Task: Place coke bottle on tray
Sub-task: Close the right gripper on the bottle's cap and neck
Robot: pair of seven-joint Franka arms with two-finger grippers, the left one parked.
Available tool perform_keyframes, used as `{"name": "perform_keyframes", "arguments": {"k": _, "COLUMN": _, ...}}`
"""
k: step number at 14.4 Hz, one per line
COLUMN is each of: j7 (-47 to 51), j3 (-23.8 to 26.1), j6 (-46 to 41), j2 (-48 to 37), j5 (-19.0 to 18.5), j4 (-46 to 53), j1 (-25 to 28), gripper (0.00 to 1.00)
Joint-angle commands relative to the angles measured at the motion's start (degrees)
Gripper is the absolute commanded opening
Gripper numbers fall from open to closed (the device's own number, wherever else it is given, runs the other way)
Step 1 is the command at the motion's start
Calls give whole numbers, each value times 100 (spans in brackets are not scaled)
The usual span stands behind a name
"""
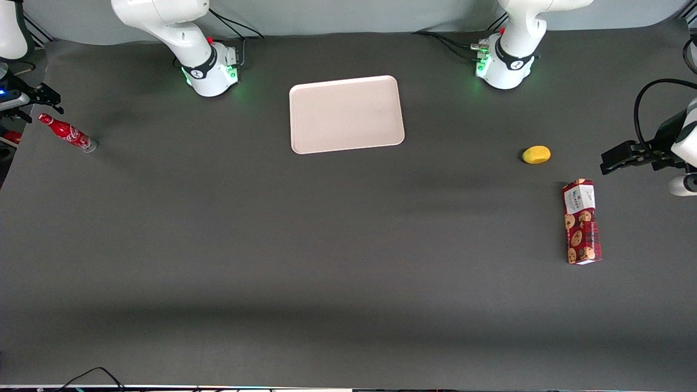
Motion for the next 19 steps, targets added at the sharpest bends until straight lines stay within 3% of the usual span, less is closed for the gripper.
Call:
{"name": "perform_keyframes", "arguments": {"k": 1, "j7": -116, "j3": -99, "j6": 104, "j2": 36, "j5": -104, "j4": -2, "j1": 67, "gripper": 77}}
{"name": "perform_keyframes", "arguments": {"k": 5, "j7": -230, "j3": -108, "j6": 87, "j2": 36, "j5": -86, "j4": 6, "j1": 58, "gripper": 43}}
{"name": "perform_keyframes", "arguments": {"k": 8, "j7": -230, "j3": -108, "j6": 78, "j2": 36, "j5": -86, "j4": 6, "j1": 66, "gripper": 12}}
{"name": "perform_keyframes", "arguments": {"k": 10, "j7": -239, "j3": -99, "j6": 52, "j2": 45, "j5": -87, "j4": 6, "j1": 84, "gripper": 0}}
{"name": "perform_keyframes", "arguments": {"k": 13, "j7": -169, "j3": 41, "j6": -263, "j2": 19, "j5": -95, "j4": 146, "j1": 110, "gripper": 0}}
{"name": "perform_keyframes", "arguments": {"k": 19, "j7": 506, "j3": 1726, "j6": -2792, "j2": -69, "j5": 1, "j4": 1569, "j1": -4, "gripper": 0}}
